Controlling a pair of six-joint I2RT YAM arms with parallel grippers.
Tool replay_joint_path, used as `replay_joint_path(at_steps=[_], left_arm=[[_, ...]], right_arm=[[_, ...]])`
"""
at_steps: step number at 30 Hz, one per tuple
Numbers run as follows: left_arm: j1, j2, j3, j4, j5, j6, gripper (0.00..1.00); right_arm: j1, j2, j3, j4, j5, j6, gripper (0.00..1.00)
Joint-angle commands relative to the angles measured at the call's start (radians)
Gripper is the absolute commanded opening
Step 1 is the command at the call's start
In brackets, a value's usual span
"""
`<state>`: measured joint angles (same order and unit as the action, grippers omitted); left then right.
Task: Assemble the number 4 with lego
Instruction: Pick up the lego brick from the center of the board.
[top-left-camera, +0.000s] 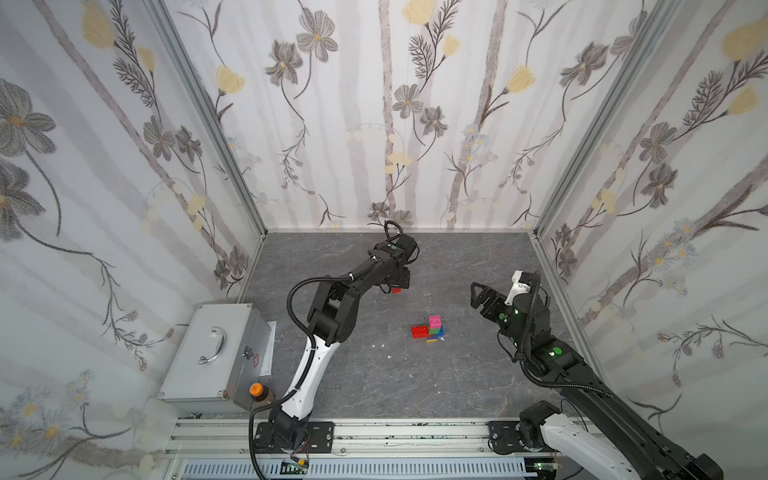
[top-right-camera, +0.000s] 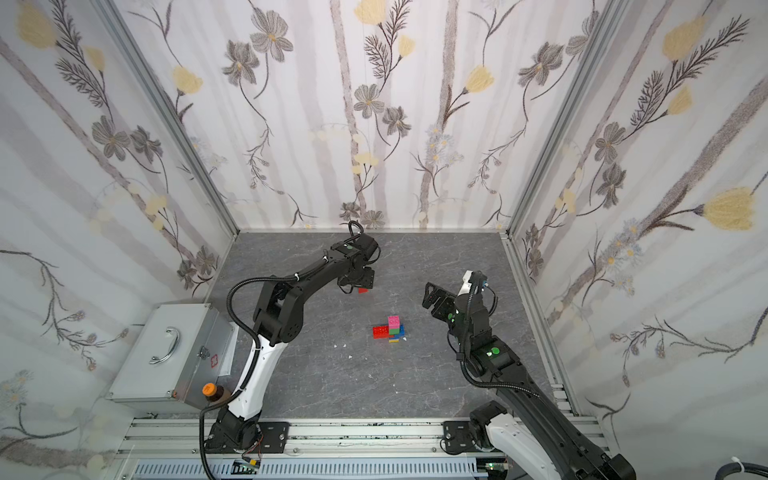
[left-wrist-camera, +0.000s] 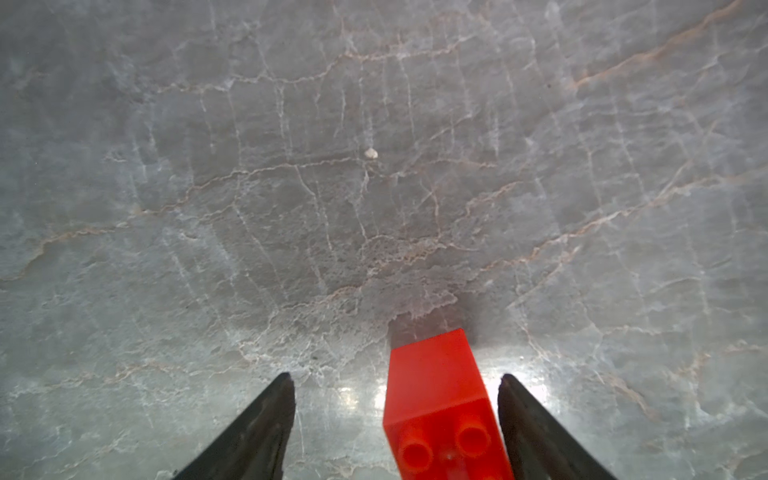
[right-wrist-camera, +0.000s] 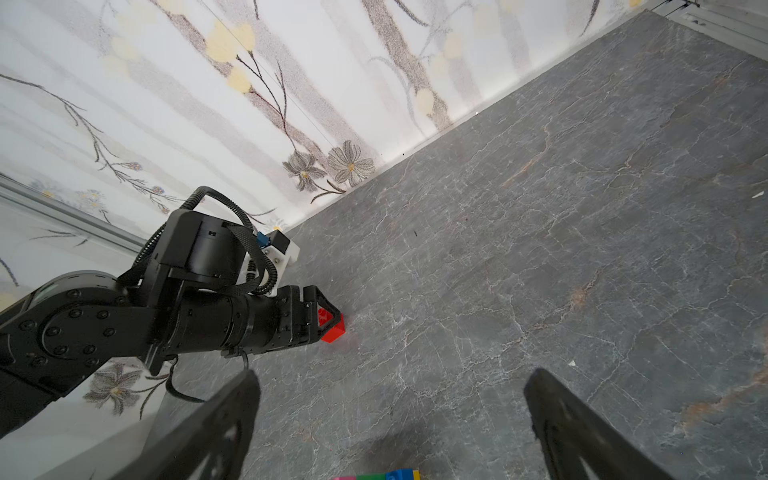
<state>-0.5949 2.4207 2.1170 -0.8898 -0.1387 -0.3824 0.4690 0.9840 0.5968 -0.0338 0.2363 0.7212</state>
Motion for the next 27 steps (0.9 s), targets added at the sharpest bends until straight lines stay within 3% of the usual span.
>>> replay_joint_path(at_steps=[1,7,14,20,27], left_arm=[[-0.005,0.023,0.033,-0.043,-0.02,-0.036,0.69],[-0.008,0.025,0.031,-0.064,0.001,-0.032,0.42],[-0.015,-0.068,-0.099,-0.024,-0.002,-0.032,0.24],[-0.046,-0.261,-0.378,0.056,-0.016,-0.074,0.22],[-0.129,-0.503,-0.764,0.12,0.037,-0.255,0.24]], right_arm=[[-0.001,-0.005,-0.002,0.012,-0.005,0.001,1.0],[-0.001,-0.014,-0.01,0.012,-0.007,0.001,1.0],[-0.001,-0.01,-0.015,0.017,-0.019,0.0,1.0],[-0.001,0.006,-0.02,0.029,-0.05,0.0,1.0],[-0.001,0.047,-0.013,0.041,-0.09,-0.008,1.0]])
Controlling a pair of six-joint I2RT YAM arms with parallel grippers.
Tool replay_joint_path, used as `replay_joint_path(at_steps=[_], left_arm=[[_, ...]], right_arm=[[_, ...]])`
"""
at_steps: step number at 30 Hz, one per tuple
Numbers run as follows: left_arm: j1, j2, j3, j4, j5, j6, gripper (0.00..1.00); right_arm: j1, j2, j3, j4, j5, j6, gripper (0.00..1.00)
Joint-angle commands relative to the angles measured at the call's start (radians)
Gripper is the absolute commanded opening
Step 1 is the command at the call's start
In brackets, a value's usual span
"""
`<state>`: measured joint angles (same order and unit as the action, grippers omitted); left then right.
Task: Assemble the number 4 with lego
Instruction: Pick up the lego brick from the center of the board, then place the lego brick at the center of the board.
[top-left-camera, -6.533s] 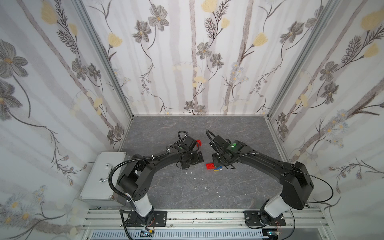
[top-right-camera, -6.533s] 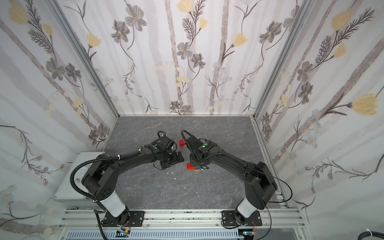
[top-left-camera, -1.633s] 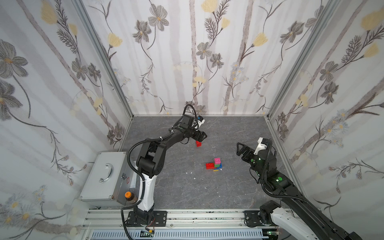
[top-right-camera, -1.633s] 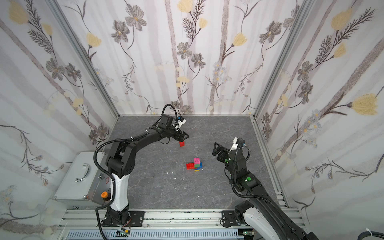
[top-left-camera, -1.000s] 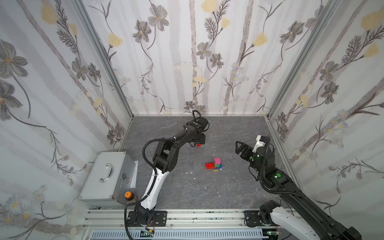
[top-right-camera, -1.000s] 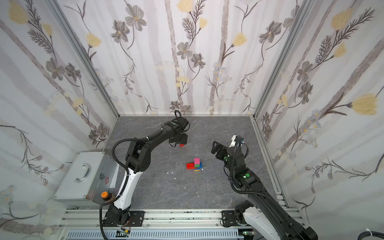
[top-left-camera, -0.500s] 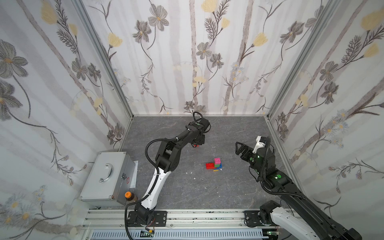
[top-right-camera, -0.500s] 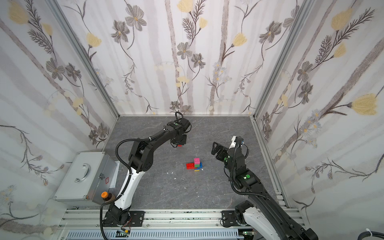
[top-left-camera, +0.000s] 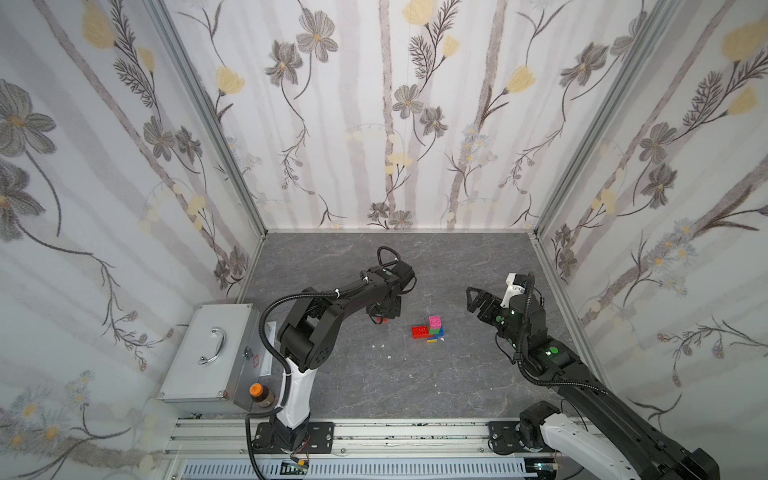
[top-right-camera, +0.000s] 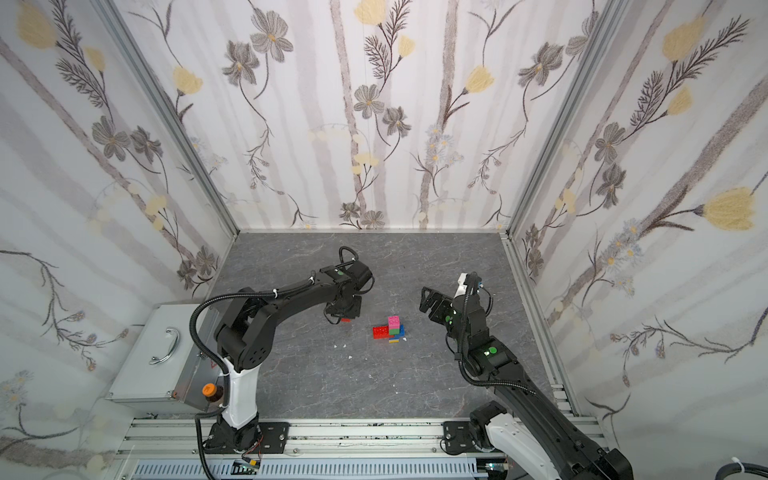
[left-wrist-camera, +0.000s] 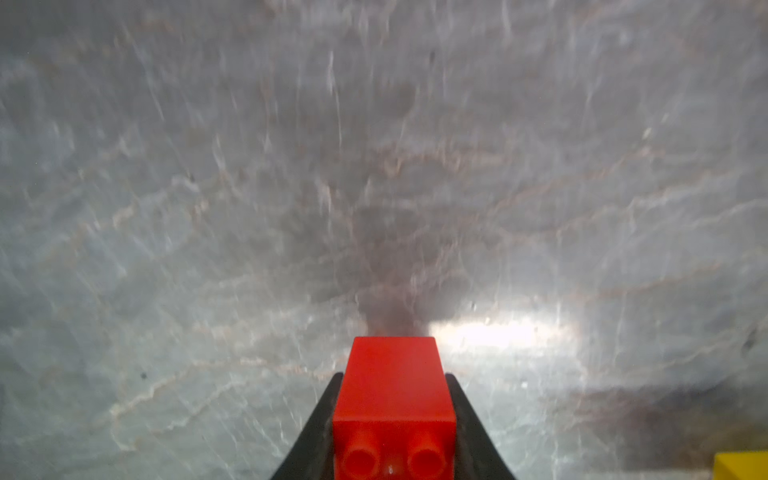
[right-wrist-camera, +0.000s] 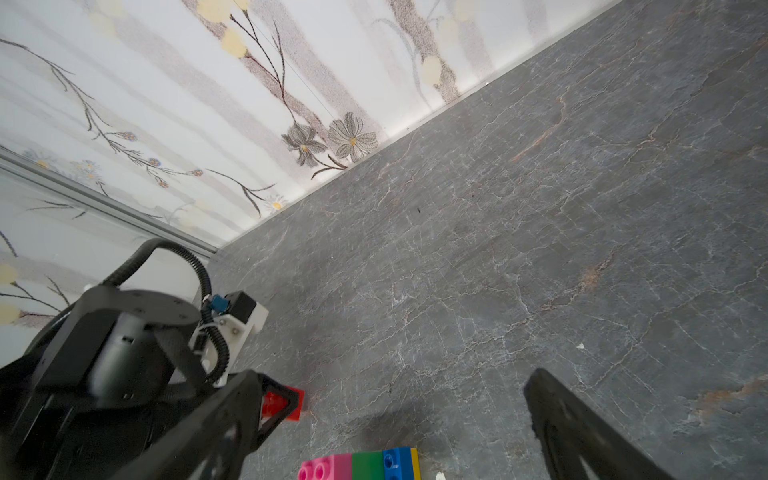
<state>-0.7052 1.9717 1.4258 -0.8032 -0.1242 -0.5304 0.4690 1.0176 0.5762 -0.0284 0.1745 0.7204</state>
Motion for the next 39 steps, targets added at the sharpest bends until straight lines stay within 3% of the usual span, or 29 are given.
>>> replay_joint_path(at_steps=[1,7,16,24,32,39], left_arm=[[-0.035,-0.082,-0.108,0.033,0.028,-0.134,0.24],[-0.093,-0.167,-0.19,0.008,0.034,-0.213,0.26],[-0.089,-0.107,-0.182,0.053,0.134,-0.218,0.33],[-0.089,-0.139,-0.187,0.076,0.16,-0.229,0.56],[-0.079,-0.274,-0.31,0.208,0.233,-0.25,0.69],[-0.002,-0.445,-0.455,0.286,0.141,-0.239,0.78]], right_arm=[[-0.001,0.021,0.01,0.038,-0.035,-0.009,1.0],[0.0,0.053,0.021,0.042,-0.074,-0.01,1.0],[0.0,0.034,0.016,0.009,-0.083,-0.006,1.0],[0.0,0.003,0.007,0.003,-0.066,-0.01,1.0],[0.0,0.015,0.016,0.034,-0.067,-0.062,1.0],[-0.001,0.011,0.039,0.046,-0.076,-0.124,1.0]])
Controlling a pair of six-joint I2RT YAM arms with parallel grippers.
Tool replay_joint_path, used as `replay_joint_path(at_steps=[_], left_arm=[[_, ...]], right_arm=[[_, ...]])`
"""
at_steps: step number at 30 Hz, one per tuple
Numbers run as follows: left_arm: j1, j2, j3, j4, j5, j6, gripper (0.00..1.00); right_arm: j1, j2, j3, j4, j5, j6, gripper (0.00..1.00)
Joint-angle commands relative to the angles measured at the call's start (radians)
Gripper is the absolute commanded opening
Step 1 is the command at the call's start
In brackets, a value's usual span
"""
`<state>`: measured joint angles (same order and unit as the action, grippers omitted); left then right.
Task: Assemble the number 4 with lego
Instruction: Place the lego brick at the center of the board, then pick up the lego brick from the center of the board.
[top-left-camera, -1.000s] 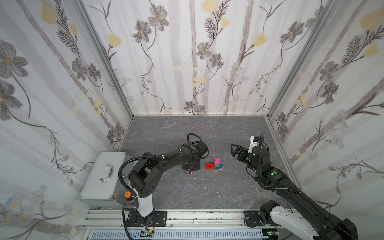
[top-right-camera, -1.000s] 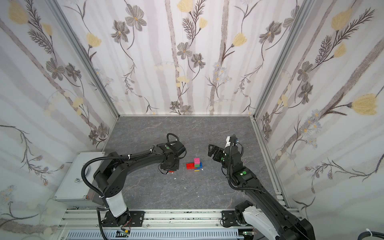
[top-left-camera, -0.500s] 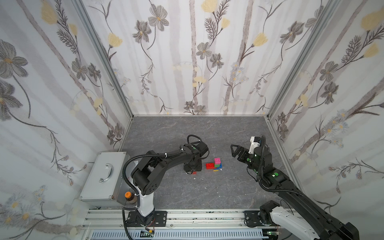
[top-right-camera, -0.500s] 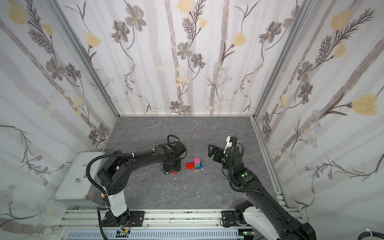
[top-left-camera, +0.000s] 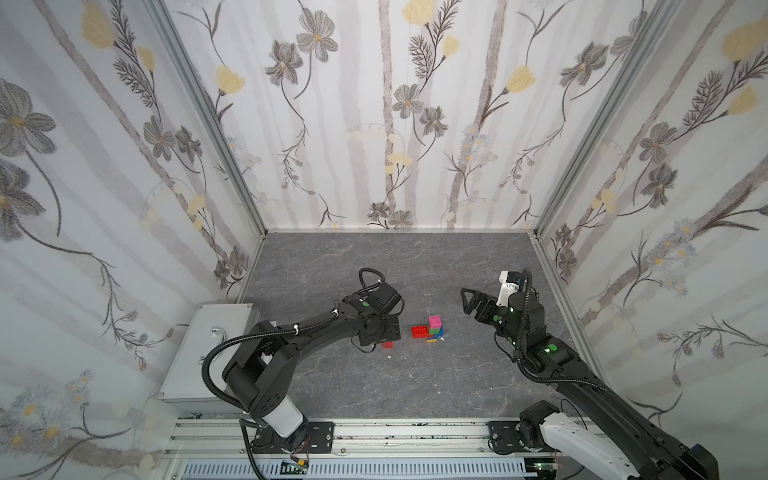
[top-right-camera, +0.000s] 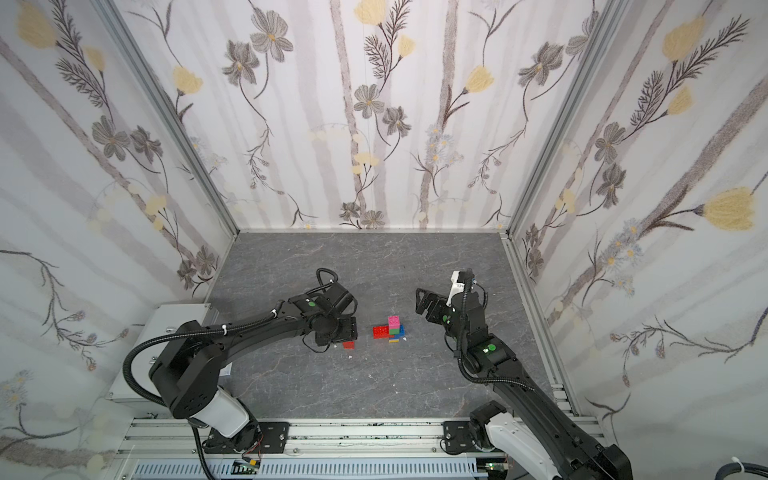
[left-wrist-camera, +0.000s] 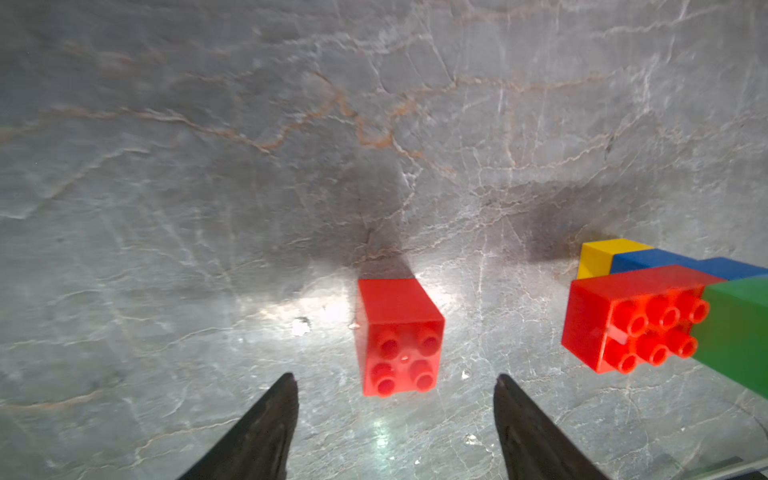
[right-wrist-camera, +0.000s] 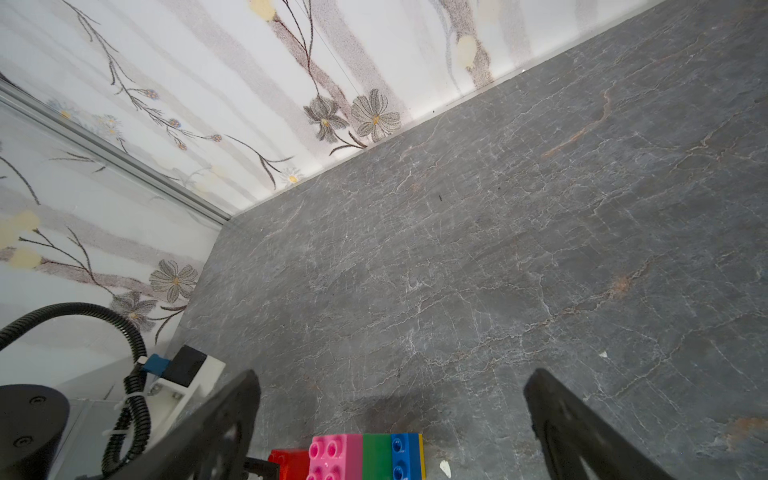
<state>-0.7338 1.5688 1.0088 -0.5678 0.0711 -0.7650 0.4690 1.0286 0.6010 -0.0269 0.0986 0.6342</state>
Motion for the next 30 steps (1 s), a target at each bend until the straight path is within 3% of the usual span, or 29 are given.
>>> replay_joint_path(at_steps=[1,6,10,13,17,20,23,30], left_arm=[[0.048,-0.068,-0.066,0.073,-0.052,0.008,0.79],[0.118,-0.224,-0.228,0.335,0.008,0.222,0.93],[0.12,-0.377,-0.474,0.752,0.103,0.52,0.95],[0.11,-0.442,-0.616,0.977,0.128,0.666,0.95],[0.063,-0.391,-0.672,1.054,0.185,0.859,0.94],[0.06,-0.318,-0.704,1.156,0.192,0.908,0.92],[0.077,-0.262,-0.696,1.14,0.243,0.986,0.88],[0.097,-0.144,-0.707,1.25,0.316,1.005,0.84]], right_arm=[[-0.001,-0.001,0.018,0.047,0.001,-0.042,1.0],[-0.001,-0.02,0.008,0.098,-0.01,-0.078,1.0],[-0.002,-0.022,0.012,0.086,0.005,-0.106,1.0],[-0.002,-0.026,0.012,0.074,-0.004,-0.115,1.0],[-0.002,-0.014,0.019,0.086,-0.02,-0.111,1.0],[-0.002,0.007,0.038,0.086,-0.029,-0.112,1.0],[-0.003,0.03,0.063,0.069,-0.044,-0.119,1.0],[-0.001,0.066,0.08,0.054,-0.065,-0.114,1.0]])
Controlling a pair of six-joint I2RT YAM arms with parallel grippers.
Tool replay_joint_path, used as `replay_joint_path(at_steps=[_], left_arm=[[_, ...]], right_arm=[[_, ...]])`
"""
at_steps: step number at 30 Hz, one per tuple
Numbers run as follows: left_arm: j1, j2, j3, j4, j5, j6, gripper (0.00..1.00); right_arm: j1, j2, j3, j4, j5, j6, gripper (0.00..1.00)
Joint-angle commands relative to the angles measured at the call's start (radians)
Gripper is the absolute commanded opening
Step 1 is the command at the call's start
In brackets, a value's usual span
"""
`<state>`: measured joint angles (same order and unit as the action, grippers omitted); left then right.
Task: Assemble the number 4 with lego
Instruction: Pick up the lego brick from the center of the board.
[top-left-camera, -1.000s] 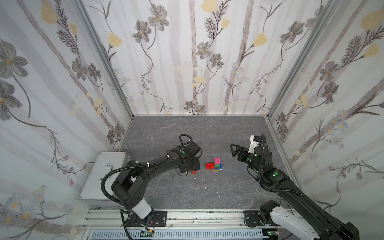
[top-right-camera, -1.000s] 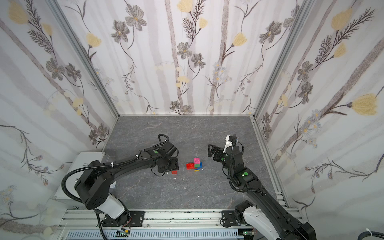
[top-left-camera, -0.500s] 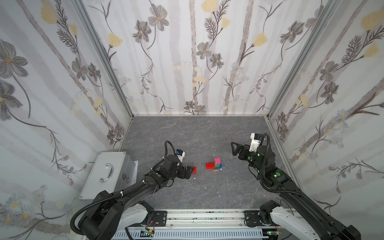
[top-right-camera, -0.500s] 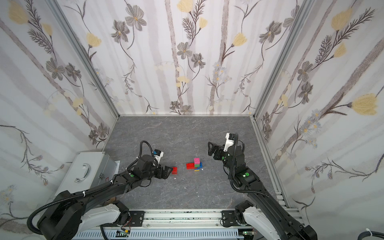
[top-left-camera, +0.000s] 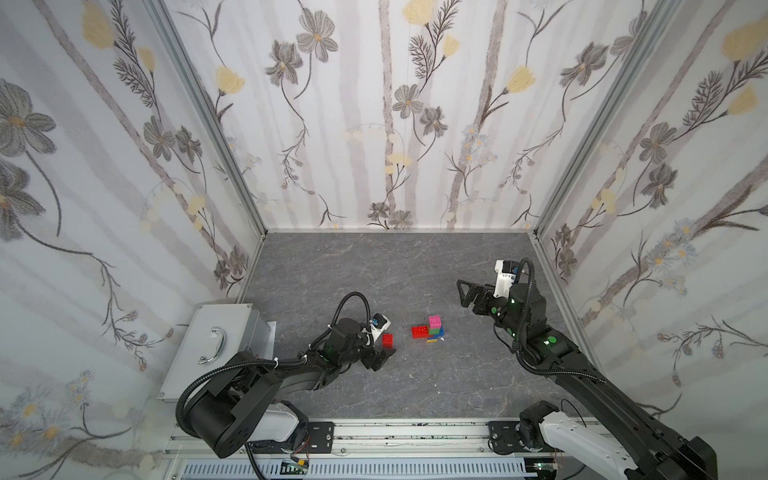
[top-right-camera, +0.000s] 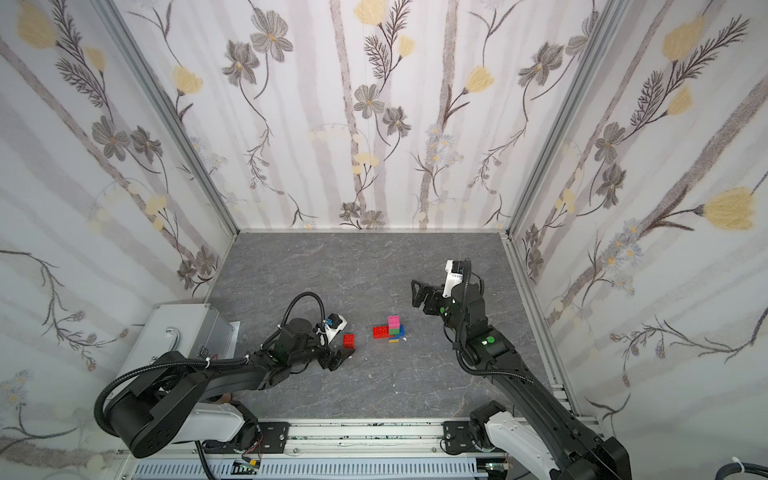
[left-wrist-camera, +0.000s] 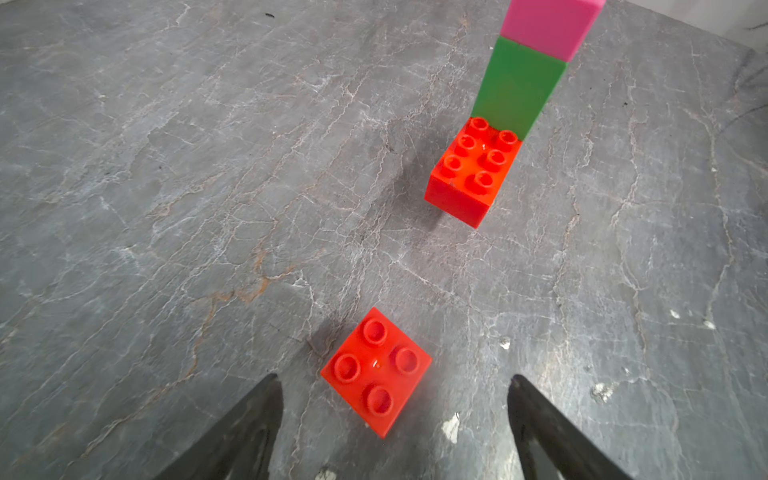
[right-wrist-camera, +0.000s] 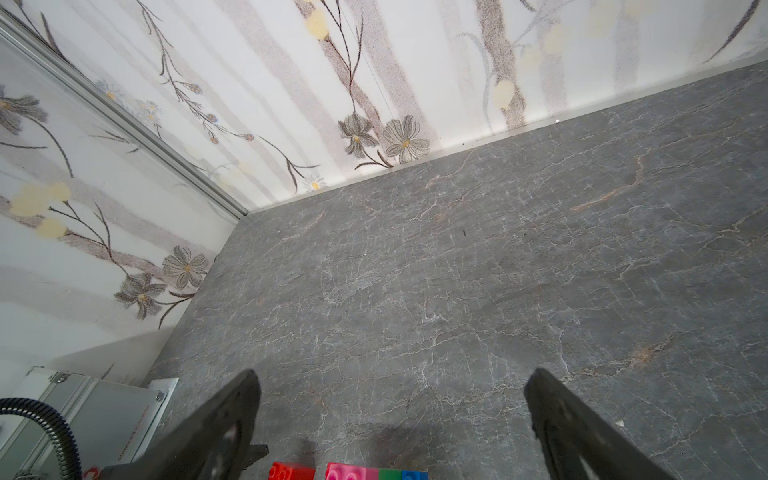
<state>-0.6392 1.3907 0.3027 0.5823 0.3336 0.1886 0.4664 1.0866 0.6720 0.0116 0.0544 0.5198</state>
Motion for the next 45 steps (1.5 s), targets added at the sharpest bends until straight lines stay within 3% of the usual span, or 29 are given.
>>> replay_joint_path(at_steps=[1,9,16,23,27,36,41,45], left_arm=[[0.006,0.06,0.004,0.113,0.06,0.059,0.83],[0.012,0.244,0.031,0.303,0.122,0.051,0.77],[0.008,0.289,0.012,0.37,0.142,0.046,0.59],[-0.019,0.27,-0.019,0.382,0.084,0.012,0.59],[-0.024,0.229,-0.021,0.351,0.011,-0.061,0.67],[-0.08,0.202,-0.041,0.328,-0.127,-0.096,0.67],[-0.111,0.26,-0.092,0.476,-0.196,-0.157,0.67],[-0.116,0.336,-0.093,0.602,-0.175,-0.162,0.66]], right_arm=[[0.0,0.01,0.009,0.016,-0.025,0.001,1.0],[0.001,0.003,0.015,-0.007,-0.036,0.006,1.0],[0.001,-0.013,0.011,-0.012,-0.025,0.008,1.0],[0.0,0.002,0.014,0.0,-0.031,0.013,1.0],[0.0,0.016,0.023,-0.005,-0.039,0.007,1.0],[0.0,0.022,0.027,0.0,-0.037,-0.038,1.0],[0.001,0.02,0.02,0.001,-0.031,-0.058,1.0],[0.0,0.021,0.021,0.001,-0.034,-0.074,1.0]])
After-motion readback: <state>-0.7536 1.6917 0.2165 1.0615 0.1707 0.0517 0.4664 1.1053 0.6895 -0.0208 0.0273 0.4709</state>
